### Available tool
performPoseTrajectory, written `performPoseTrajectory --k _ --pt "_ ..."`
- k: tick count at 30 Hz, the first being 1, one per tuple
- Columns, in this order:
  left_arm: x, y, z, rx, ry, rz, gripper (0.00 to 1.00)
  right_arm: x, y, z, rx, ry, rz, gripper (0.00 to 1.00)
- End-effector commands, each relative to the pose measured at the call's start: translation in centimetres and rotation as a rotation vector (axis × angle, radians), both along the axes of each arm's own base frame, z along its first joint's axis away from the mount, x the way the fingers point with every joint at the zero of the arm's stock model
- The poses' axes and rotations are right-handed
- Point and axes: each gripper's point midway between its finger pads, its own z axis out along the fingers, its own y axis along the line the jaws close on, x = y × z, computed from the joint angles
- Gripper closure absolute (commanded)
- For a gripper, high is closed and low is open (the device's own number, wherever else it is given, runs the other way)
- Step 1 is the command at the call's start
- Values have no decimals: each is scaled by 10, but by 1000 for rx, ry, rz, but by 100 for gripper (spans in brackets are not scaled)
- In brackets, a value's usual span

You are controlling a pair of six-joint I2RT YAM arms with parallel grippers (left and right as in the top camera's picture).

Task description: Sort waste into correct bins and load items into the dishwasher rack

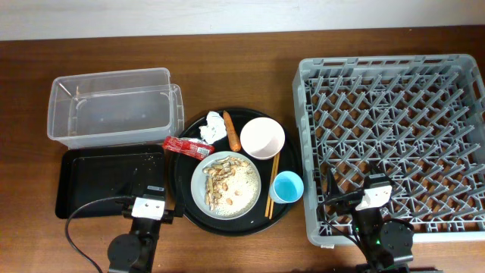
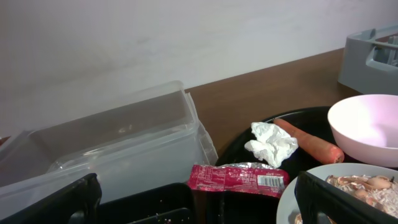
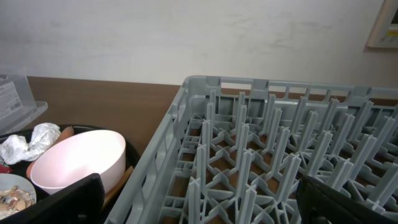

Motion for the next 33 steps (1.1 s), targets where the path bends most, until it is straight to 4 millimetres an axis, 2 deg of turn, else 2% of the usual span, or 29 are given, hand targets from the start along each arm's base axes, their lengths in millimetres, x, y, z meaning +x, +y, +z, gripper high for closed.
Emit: performPoseTrajectory --k 1,33 --pt "1 1 -4 14 4 7 1 0 -2 -2 1 1 -8 2" --pt "1 1 -1 12 -7 7 1 0 -2 2 3 -16 -9 2"
